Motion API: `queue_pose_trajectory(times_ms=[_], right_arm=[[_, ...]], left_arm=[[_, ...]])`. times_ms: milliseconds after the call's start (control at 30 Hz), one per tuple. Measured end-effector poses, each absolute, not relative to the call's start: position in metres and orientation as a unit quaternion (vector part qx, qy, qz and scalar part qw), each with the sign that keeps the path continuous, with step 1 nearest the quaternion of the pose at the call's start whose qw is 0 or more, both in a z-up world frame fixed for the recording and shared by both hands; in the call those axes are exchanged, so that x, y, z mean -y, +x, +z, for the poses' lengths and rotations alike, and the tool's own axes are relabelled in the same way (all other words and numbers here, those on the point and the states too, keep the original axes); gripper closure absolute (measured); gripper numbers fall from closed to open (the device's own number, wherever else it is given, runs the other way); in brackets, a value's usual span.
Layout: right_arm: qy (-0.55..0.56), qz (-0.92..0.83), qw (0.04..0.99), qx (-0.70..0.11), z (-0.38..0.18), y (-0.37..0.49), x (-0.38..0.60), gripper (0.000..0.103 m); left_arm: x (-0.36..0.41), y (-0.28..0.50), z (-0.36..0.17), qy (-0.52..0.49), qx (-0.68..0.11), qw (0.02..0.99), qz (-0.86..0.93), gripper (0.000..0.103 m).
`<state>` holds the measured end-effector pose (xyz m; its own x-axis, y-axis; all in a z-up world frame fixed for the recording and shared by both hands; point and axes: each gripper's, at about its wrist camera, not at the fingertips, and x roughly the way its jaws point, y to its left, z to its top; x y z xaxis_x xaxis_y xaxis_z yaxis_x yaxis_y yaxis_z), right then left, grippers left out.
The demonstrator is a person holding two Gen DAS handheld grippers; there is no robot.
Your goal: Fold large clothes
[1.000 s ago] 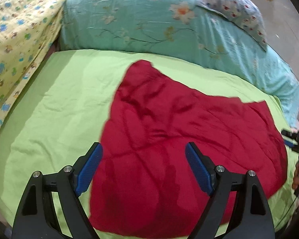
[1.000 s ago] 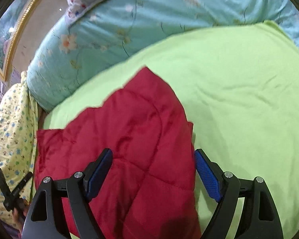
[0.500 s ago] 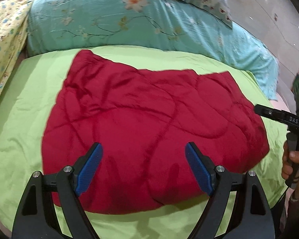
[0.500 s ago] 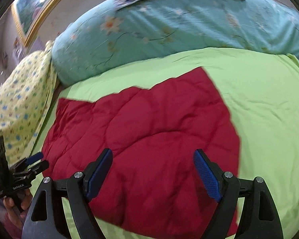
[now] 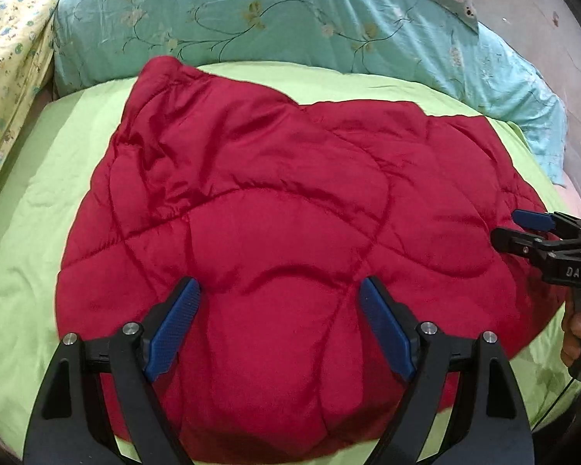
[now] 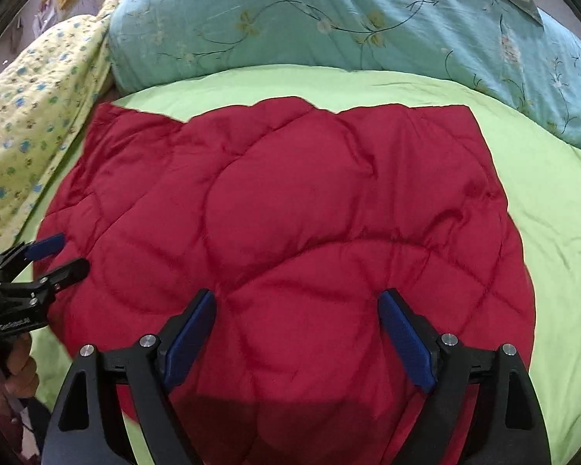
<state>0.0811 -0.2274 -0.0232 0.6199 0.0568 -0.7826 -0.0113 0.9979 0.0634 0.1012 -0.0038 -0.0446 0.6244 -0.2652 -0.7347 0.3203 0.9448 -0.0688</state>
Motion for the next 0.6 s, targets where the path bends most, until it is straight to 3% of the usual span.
queue_pose_trajectory(times_ms=[600], right_arm=[[0.086,-0.030,0.883,-0.460,-0.033,0.157,0.276,0.015]], left_arm=[[0.009,0.188,-0.051,0.004,-0.452,0.883,-0.125,0.017]])
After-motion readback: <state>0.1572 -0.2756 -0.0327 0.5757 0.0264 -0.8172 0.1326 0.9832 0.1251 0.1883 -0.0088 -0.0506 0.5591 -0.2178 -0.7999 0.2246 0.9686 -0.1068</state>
